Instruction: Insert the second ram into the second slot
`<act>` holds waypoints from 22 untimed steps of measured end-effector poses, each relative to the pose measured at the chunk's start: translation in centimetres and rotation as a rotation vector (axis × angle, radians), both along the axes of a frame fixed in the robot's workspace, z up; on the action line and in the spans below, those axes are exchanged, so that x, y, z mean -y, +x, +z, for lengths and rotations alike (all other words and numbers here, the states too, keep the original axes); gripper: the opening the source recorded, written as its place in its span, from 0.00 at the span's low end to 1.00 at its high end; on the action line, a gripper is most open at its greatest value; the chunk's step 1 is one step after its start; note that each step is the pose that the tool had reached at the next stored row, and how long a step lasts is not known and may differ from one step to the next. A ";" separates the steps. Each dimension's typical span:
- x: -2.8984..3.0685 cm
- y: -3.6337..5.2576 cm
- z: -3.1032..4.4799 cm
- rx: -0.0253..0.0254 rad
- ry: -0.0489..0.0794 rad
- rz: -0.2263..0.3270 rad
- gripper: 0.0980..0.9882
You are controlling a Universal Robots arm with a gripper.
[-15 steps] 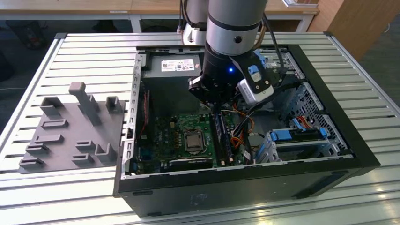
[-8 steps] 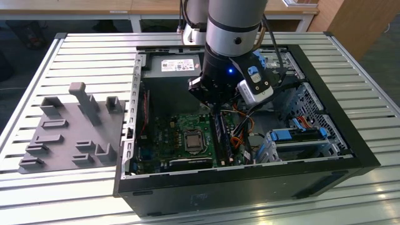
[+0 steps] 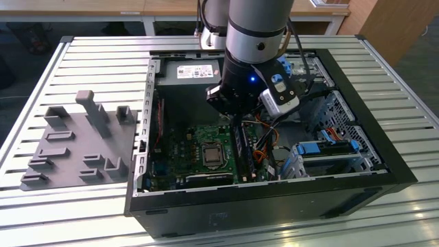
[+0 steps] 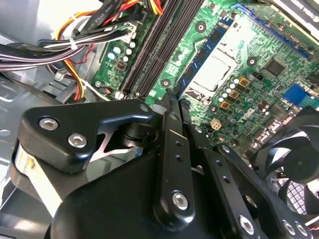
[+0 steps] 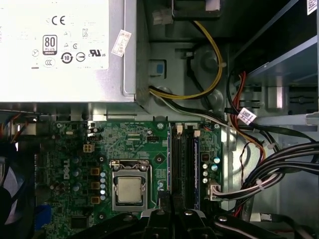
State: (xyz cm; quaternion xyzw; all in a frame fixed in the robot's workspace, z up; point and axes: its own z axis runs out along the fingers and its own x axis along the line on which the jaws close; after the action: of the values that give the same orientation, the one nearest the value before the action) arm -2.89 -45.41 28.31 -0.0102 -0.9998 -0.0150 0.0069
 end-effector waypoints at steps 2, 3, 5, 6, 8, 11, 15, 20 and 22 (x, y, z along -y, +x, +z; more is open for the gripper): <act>0.00 -0.01 -0.10 -0.0054 0.000 0.000 0.04; 0.00 -0.02 -0.13 -0.0061 0.000 0.000 0.04; 0.00 -0.01 -0.20 -0.0079 0.000 0.000 0.04; 0.00 -0.01 -0.21 -0.0081 0.000 0.000 0.04; 0.00 -0.01 -0.23 -0.0083 0.000 0.000 0.04; 0.00 -0.01 -0.29 -0.0085 0.000 0.000 0.04; 0.00 -0.01 -0.41 -0.0085 0.000 0.000 0.04; 0.00 -0.01 -0.65 -0.0085 0.000 0.000 0.04; 0.00 -0.01 -0.68 -0.0086 -0.001 0.000 0.04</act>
State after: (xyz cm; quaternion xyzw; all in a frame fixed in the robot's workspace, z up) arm -2.90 -45.41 27.64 -0.0103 -0.9998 -0.0145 0.0112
